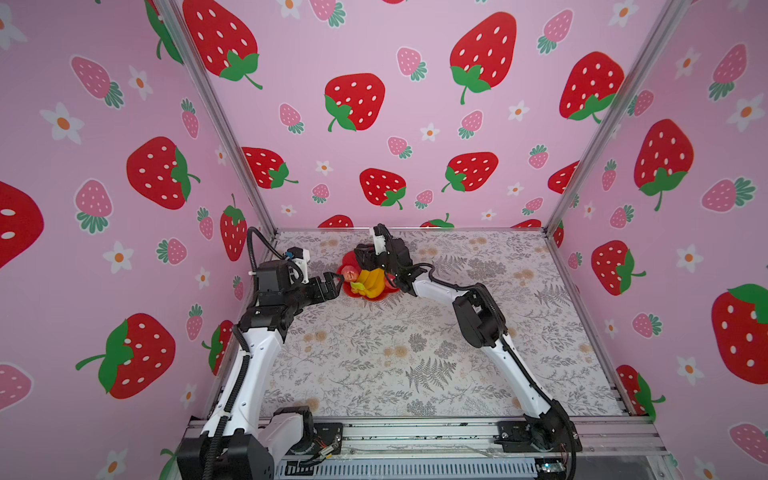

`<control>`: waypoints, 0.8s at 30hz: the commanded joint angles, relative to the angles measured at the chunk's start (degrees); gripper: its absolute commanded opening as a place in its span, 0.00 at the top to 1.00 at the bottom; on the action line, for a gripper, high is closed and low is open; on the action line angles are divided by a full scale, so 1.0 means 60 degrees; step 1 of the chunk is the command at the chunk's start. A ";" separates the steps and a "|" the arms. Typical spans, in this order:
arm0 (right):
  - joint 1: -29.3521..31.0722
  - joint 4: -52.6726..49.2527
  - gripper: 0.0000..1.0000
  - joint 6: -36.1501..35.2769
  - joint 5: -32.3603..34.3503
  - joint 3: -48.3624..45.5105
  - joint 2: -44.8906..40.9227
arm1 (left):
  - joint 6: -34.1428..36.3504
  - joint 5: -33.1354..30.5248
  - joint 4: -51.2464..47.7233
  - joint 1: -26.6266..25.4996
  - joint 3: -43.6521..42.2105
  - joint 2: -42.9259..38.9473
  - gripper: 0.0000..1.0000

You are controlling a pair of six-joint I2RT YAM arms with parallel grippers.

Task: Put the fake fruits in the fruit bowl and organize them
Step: 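Lower the avocado into the bowl and open the right gripper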

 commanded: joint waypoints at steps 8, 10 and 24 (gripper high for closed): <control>-0.0056 0.0975 0.49 0.1346 0.0825 0.1195 0.0983 | 0.0026 0.0255 0.0260 0.0079 -0.0150 -0.0231 0.01; -0.0060 0.0978 0.44 0.1378 0.0842 0.1332 0.1115 | 0.0018 0.0257 0.0254 0.0093 -0.0160 -0.0229 0.01; -0.0058 0.0857 0.25 0.1290 0.0848 0.1574 0.1193 | -0.0070 0.0323 0.0367 0.0196 -0.0213 -0.0352 0.01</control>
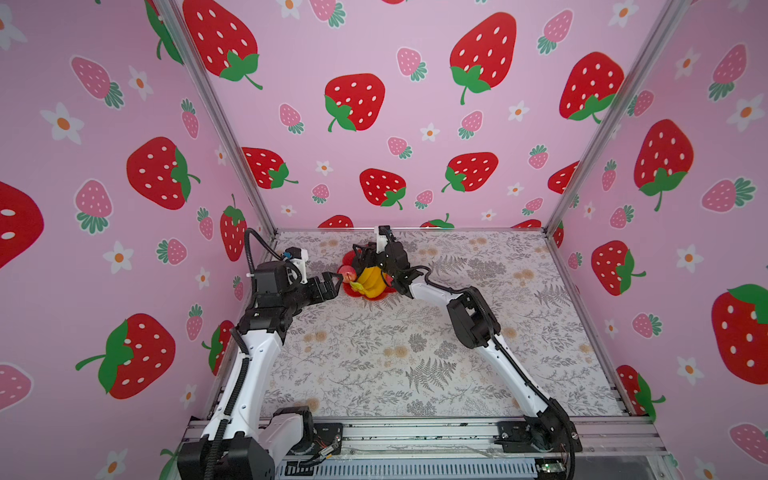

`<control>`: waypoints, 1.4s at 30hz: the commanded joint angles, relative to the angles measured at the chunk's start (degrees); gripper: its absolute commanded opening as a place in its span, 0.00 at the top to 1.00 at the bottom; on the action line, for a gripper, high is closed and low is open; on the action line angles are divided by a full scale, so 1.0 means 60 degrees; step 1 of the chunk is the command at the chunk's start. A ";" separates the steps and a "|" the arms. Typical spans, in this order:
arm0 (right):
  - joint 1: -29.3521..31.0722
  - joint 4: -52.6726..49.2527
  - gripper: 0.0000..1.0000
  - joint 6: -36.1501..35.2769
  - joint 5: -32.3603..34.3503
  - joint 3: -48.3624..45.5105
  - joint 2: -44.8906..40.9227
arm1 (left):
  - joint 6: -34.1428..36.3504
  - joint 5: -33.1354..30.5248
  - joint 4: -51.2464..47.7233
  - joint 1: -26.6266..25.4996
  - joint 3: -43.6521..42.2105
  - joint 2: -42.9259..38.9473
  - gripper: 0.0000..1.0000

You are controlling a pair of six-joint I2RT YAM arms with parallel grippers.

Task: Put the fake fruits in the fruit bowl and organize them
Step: 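Lower the avocado into the bowl and open the right gripper, then move the right gripper to the remaining avocado and grasp it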

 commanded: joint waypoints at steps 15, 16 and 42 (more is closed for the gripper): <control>-0.0145 0.0417 0.16 -0.0945 -0.0242 -0.2720 -0.3802 | 0.0090 0.0717 0.0305 0.0103 -0.0209 -0.0480 0.01; -0.0196 0.0439 0.14 -0.1035 -0.0037 -0.3700 -0.4561 | 0.0083 0.1008 0.0407 0.0079 -0.0255 -0.0470 0.01; -0.0921 -0.9784 0.06 0.2886 0.4795 -1.5701 -1.5507 | 0.1925 0.1030 -0.1414 -0.5005 0.0360 0.0155 0.01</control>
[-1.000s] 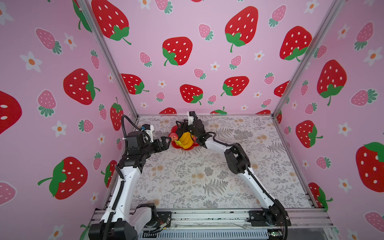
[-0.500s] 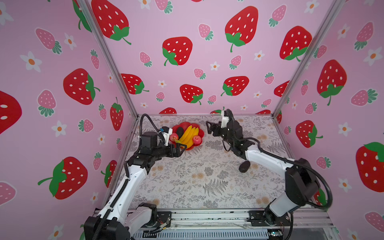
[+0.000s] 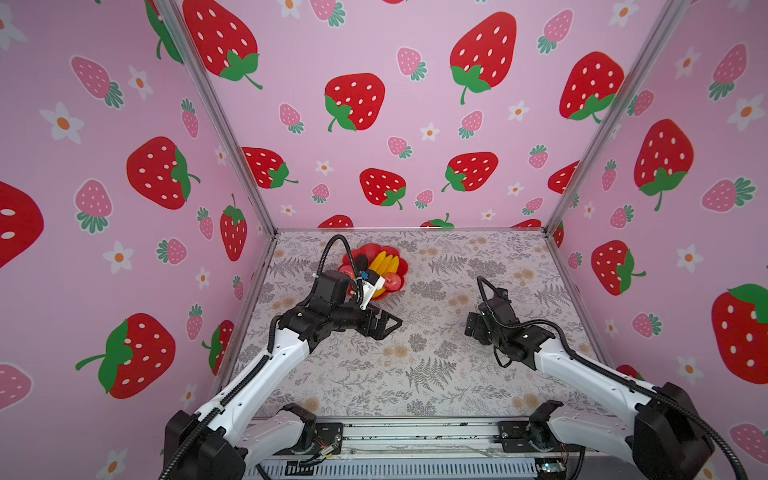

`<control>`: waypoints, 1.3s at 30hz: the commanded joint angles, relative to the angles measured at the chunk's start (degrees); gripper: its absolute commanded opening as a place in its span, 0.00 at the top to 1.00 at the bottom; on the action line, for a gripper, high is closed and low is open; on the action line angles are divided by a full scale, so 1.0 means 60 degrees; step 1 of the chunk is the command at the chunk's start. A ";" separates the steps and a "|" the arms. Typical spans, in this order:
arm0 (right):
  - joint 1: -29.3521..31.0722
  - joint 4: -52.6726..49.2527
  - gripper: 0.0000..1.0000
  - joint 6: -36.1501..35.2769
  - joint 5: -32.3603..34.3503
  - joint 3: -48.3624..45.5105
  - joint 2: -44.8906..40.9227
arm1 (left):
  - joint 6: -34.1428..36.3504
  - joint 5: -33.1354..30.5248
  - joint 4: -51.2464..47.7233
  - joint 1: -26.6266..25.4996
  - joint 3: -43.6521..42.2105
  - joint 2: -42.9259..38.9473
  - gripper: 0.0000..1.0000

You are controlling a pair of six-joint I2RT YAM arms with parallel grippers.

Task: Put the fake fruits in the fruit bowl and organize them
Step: 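Move the right gripper to the remaining avocado and grasp it, then lift the avocado and carry it over the bowl with the right gripper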

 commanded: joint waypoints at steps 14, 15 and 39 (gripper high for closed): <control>-0.0976 0.0973 0.08 0.1102 -0.0214 -0.0552 0.1289 | 0.0148 0.0092 0.0075 -0.0049 0.0179 -0.0367 0.01; -0.0977 0.1064 0.11 0.1091 -0.0270 -0.0553 0.1358 | 0.0162 0.0044 0.0053 -0.0045 0.0193 -0.0371 0.01; -0.0201 0.4905 0.47 -0.3266 -0.4422 0.6604 0.6549 | -0.1251 0.0107 0.1671 0.3930 -0.0391 -0.0843 0.01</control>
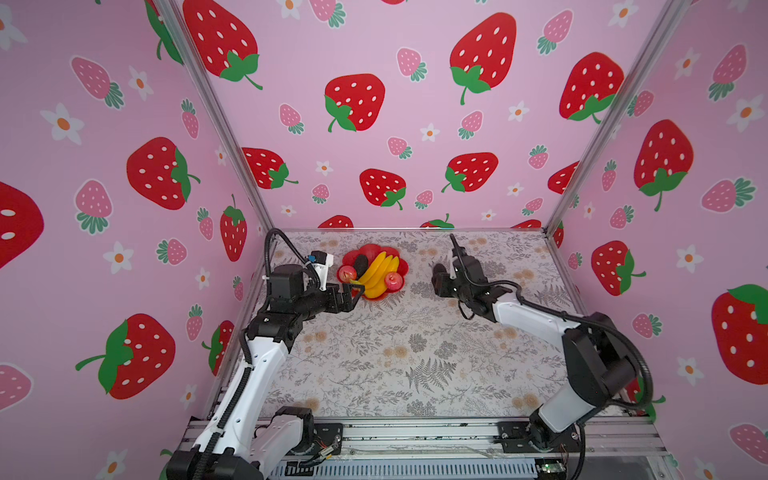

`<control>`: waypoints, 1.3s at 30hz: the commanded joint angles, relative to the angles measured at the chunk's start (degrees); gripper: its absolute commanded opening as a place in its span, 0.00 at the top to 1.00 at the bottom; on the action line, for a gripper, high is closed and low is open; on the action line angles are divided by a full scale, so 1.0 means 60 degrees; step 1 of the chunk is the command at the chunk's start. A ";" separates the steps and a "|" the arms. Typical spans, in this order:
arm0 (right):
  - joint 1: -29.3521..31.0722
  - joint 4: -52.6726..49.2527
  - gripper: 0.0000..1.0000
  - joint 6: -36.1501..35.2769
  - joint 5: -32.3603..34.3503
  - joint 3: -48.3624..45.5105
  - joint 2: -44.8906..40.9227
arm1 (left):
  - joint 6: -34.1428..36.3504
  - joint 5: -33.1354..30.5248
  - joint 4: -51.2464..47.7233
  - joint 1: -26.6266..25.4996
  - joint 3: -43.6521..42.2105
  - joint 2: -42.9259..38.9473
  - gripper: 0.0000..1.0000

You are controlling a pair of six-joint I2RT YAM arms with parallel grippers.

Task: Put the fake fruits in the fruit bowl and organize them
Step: 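Lift the avocado and carry it over the bowl with the right gripper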

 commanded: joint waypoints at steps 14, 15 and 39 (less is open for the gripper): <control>0.0548 0.2399 0.46 -0.0217 -0.2777 0.9531 0.7712 | -0.0406 -0.0037 0.0592 0.0829 -0.0269 0.0048 0.01; 0.0620 0.2241 0.46 -0.0215 -0.2653 0.9898 0.7919 | -0.0441 0.0007 0.0600 0.0844 -0.0269 0.0056 0.01; 0.0788 0.0575 0.38 0.0487 -0.1656 1.0759 0.8850 | -0.0657 0.0251 0.0814 0.1027 -0.0363 -0.0154 0.01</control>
